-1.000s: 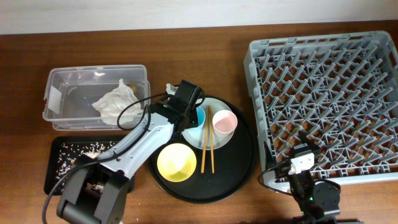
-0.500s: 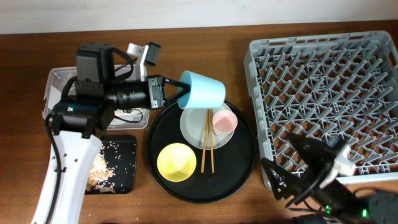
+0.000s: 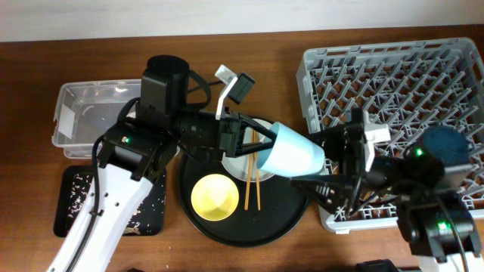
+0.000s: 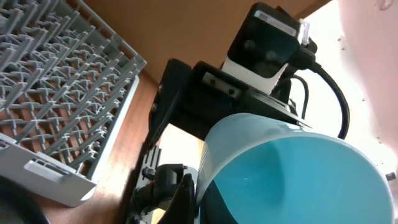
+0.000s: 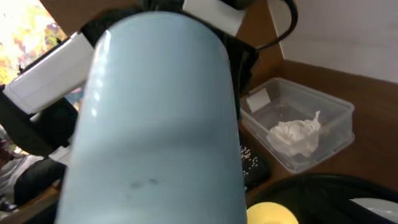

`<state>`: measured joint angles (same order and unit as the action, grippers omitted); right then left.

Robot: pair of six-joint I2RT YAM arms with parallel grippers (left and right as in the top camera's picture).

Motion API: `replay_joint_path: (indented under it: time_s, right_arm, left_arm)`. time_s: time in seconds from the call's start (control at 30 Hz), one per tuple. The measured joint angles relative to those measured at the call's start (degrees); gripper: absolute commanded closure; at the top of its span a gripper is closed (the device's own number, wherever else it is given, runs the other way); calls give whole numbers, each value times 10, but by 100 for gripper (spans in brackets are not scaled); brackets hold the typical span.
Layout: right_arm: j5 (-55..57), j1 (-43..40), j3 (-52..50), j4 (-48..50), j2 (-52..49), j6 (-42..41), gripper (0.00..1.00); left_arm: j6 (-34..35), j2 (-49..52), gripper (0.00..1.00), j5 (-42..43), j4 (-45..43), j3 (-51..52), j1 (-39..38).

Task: Sort waste into correct bins and load items into the dishwasher rack
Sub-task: 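Lift the blue cup with the left gripper and pass it to the right gripper, then place the blue cup upside down in the dish rack with the right gripper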

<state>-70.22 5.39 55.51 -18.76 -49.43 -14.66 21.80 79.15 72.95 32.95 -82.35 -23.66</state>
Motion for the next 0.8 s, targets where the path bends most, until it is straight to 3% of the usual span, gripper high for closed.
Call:
replay_joint_path:
  time_s: [0.2,0.3,0.37,0.47,0.6,0.67,0.73,0.8]
  right_arm:
    - [-39,0,1,41,-10,10,23]
    - [-62,0,1,52,-14,10,34]
    - [-68,0,1,87,-14,7,34]
    - [-69,0,0,96,-15,-2,46]
    - [-68,-1,0,101,-16,-2,55]
    - [-56,-1,0,100,-21,-1,57]
    - [-35,-4,-1,91,-26,-1,59]
    - [5,-7,-3,34,-29,2,63]
  left_arm:
    - [0,1,100,-5,1,0,1]
    - [0,1,100,1,1,0,0]
    - [-2,1,100,3,0,0,0]
    - [-6,1,100,6,-3,-1,1]
    - [-19,1,76,-4,13,-1,0]
    - [-18,1,61,-54,24,-1,-3]
    - [-19,-3,48,-126,26,-1,-5]
    - [-12,-14,45,-295,28,-1,14]
